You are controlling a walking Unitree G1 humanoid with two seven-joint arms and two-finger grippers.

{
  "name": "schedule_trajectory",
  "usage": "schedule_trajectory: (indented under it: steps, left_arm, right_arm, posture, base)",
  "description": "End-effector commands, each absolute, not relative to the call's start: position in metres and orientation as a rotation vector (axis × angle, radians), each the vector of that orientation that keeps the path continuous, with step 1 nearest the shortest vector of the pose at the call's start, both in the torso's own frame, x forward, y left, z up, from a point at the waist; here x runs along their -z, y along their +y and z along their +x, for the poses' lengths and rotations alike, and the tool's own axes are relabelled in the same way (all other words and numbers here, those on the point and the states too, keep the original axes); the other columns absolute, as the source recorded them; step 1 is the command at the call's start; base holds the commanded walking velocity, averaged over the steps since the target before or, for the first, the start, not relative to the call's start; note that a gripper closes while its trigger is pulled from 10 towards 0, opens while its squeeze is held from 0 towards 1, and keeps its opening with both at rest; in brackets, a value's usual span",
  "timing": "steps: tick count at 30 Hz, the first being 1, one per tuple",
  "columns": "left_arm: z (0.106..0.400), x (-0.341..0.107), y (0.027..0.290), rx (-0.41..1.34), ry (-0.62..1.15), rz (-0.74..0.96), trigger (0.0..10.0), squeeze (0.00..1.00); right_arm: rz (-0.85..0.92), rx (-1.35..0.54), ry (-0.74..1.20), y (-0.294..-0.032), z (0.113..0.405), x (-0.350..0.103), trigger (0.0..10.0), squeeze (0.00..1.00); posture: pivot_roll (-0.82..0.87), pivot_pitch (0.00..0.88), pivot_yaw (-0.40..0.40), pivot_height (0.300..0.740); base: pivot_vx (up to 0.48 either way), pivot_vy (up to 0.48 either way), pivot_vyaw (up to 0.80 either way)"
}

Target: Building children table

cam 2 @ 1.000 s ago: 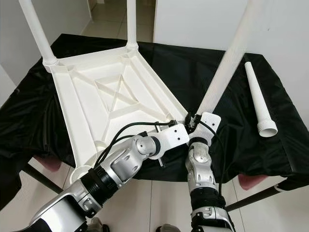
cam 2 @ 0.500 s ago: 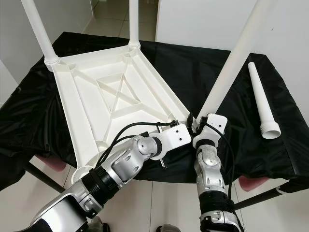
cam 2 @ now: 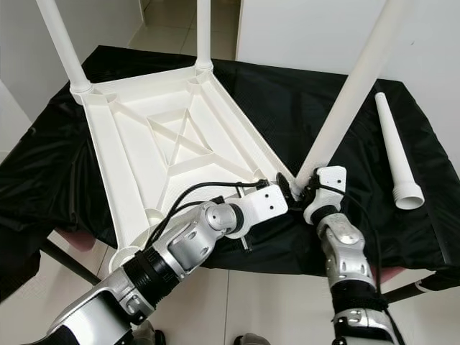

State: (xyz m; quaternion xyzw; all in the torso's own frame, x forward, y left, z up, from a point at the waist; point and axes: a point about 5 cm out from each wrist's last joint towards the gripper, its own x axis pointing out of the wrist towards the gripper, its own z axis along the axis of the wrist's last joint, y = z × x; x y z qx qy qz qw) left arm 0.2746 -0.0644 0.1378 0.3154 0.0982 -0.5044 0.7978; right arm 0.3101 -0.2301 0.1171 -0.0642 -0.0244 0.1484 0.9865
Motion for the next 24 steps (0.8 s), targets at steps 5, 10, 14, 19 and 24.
schedule_trajectory:
  steps: [5,10,14,19,24]
  left_arm:
    - [0.267,-0.136,-0.072,1.145,0.203,0.699,10.0,0.00]
    - [0.267,-0.137,-0.073,1.150,0.201,0.700,10.0,0.00]
    - [0.267,-0.137,-0.073,1.152,0.200,0.702,10.0,0.00]
    - [0.267,-0.137,-0.073,1.151,0.200,0.703,10.0,0.00]
    - [0.267,-0.137,-0.072,1.149,0.202,0.701,10.0,0.00]
  right_arm:
    - [-0.150,-0.407,-0.014,-0.233,0.309,-0.111,10.0,0.00]
    - [-0.202,-0.530,0.051,-0.236,0.306,-0.101,10.0,0.00]
    - [-0.210,-0.574,0.115,-0.239,0.305,-0.092,10.0,0.00]
    - [-0.200,-0.584,0.152,-0.244,0.305,-0.087,10.0,0.00]
    - [-0.193,-0.583,0.175,-0.250,0.305,-0.083,9.6,0.00]
  posture:
    - [0.01,0.034,-0.005,0.740]
    - [0.00,0.034,0.002,0.740]
    - [0.01,0.035,0.006,0.740]
    - [0.01,0.037,0.004,0.740]
    - [0.02,0.039,0.002,0.740]
  base:
    - [0.000,0.000,0.00]
    - [0.000,0.000,0.00]
    - [0.000,0.000,0.00]
    - [0.000,0.000,0.00]
    - [0.000,0.000,0.00]
